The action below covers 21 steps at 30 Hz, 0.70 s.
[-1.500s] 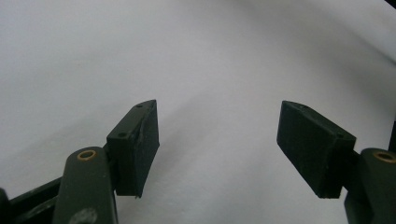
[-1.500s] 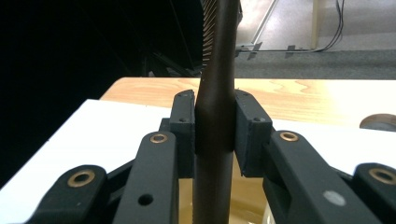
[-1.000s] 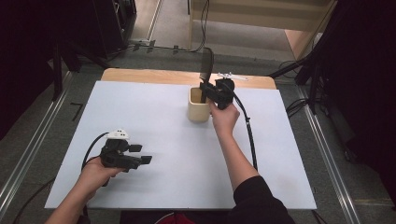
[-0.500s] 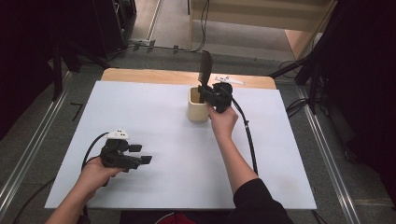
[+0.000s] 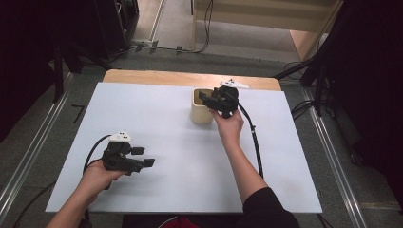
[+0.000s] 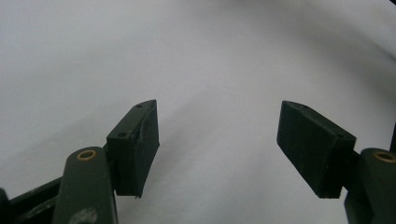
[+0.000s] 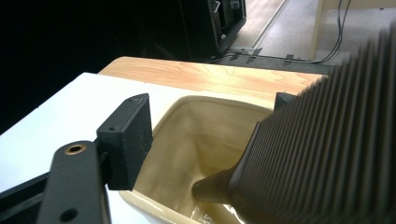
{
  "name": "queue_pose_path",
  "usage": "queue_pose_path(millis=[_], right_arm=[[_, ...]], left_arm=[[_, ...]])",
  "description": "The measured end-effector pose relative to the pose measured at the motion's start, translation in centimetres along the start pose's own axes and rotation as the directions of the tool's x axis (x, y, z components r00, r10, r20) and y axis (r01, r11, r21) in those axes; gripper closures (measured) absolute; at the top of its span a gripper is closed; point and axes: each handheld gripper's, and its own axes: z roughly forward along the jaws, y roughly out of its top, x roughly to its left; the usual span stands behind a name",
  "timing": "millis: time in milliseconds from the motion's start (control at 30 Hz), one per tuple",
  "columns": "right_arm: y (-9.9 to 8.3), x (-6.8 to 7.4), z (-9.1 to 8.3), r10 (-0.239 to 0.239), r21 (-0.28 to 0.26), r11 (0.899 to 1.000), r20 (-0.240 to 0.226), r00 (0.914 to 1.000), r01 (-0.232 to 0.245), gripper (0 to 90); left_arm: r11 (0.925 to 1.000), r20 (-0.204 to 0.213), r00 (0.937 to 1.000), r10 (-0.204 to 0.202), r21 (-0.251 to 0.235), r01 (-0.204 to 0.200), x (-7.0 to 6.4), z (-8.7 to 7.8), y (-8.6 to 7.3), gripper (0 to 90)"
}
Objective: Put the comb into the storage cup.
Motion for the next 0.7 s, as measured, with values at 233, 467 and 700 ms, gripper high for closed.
queue_pose_path(millis=[233, 467, 700], right_arm=[[-0.1, -0.3, -0.7, 0.007, 0.015, 1.000, -0.013, 0.9999, -0.007, 23.6], [-0.9, -0.9, -1.7, 0.014, 0.043, 0.999, -0.018, 0.9997, -0.013, 22.0], [-1.7, -0.7, -2.6, 0.003, 0.057, 0.998, -0.028, 0.9996, -0.002, 22.0]], left_arm=[[1.0000, -0.001, 1.0000, 0.001, -0.002, -0.001, 0.0, 0.0, 0.0, 30.9], [1.0000, -0.002, 1.0000, 0.000, 0.002, 0.000, 0.0, 0.0, 0.0, 30.9], [1.0000, -0.002, 1.0000, -0.001, -0.002, 0.001, 0.1, 0.0, 0.0, 30.9]])
